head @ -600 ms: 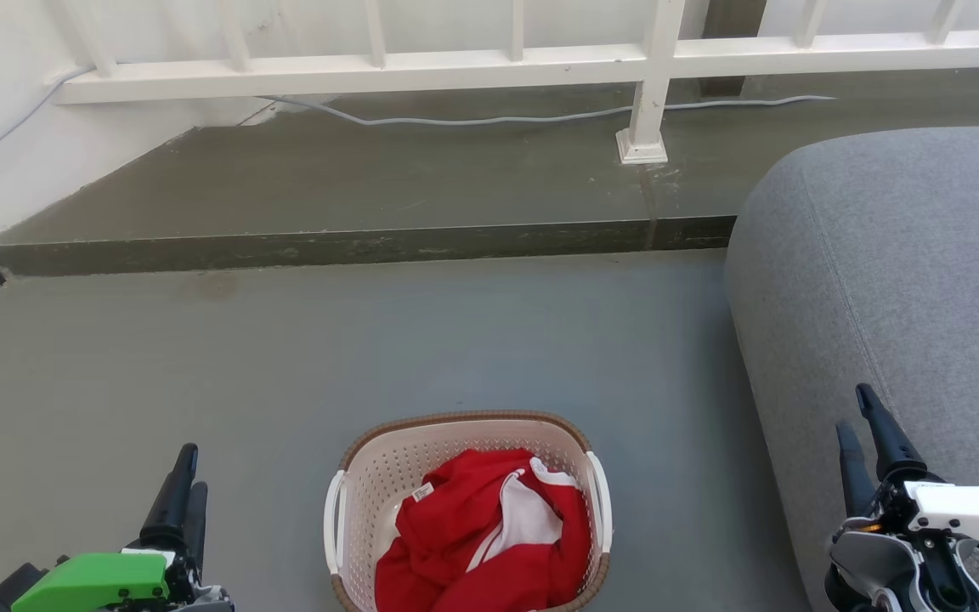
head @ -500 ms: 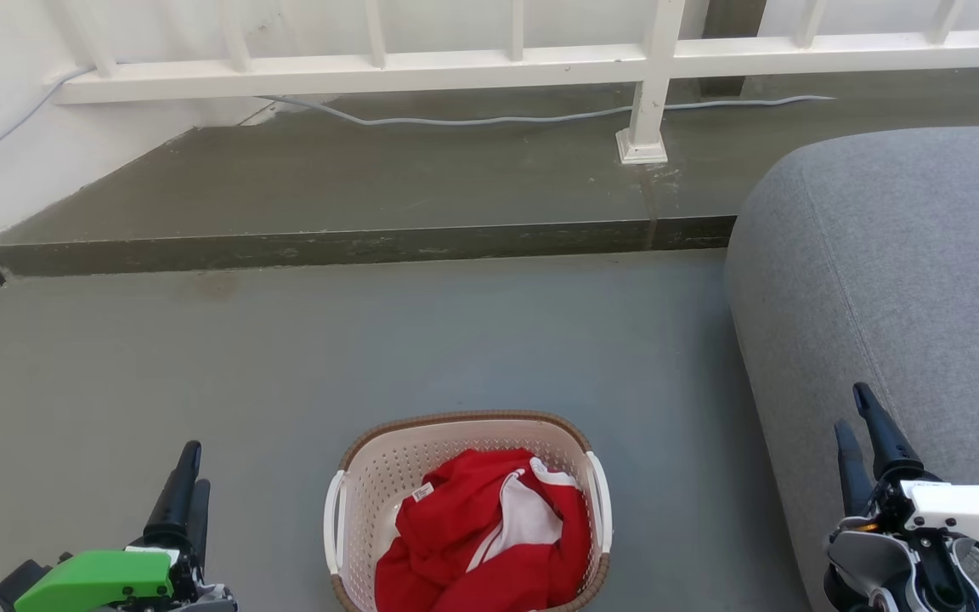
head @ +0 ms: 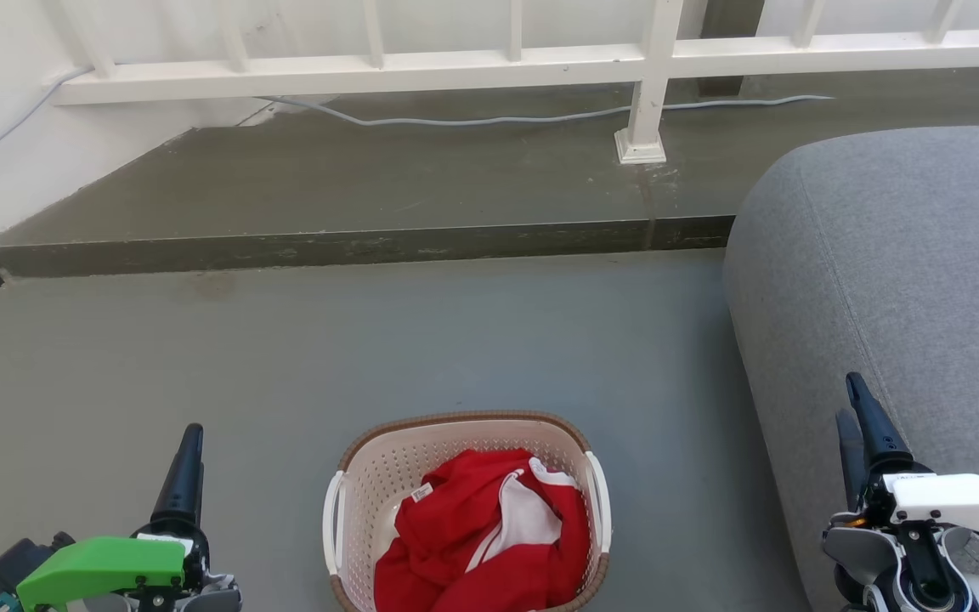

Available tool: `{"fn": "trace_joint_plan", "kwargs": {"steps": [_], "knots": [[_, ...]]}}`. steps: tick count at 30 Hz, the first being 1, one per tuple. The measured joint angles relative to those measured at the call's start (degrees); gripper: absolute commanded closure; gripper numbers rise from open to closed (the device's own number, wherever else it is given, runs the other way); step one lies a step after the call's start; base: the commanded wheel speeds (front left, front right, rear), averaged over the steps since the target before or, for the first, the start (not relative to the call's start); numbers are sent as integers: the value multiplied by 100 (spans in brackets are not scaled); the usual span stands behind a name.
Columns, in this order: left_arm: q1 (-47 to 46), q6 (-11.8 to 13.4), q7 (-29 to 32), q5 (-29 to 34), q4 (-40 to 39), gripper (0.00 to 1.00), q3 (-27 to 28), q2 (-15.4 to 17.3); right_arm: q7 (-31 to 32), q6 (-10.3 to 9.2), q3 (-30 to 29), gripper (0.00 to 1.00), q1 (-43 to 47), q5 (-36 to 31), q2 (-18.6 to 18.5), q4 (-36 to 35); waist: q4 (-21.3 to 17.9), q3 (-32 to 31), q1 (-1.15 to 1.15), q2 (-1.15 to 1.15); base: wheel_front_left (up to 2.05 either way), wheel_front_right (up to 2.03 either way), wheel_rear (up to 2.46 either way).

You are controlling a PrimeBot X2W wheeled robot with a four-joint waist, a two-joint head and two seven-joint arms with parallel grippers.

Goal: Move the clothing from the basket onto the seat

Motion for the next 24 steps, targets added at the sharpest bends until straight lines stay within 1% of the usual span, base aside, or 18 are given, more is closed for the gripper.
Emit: {"fn": "trace_joint_plan", "kwargs": {"steps": [3, 4, 12, 16, 24], "knots": [[1, 0, -90, 165, -93, 0, -21, 0, -76, -8, 3, 0, -1, -240, -3, -76, -4, 0, 0, 0, 0, 0, 0], [1, 0, -94, 272, -112, 0, -22, 1, -78, -44, 8, 0, -1, -349, -7, -103, -5, 1, 0, 0, 0, 0, 0], [2, 2, -247, 1169, -347, 0, -113, 55, -253, -56, 181, 0, -7, -1278, -123, -355, -12, 6, 0, 0, 0, 0, 0], [2, 68, -341, 1636, -471, 0, -170, 129, -322, -144, 283, 0, -10, -1757, -127, -466, -15, 8, 0, 0, 0, 0, 0], [5, 181, -493, 2641, -670, 0, -335, 187, -482, -237, 509, 0, -9, -2609, -145, -621, -18, 8, 0, 0, 0, 0, 0]]}}
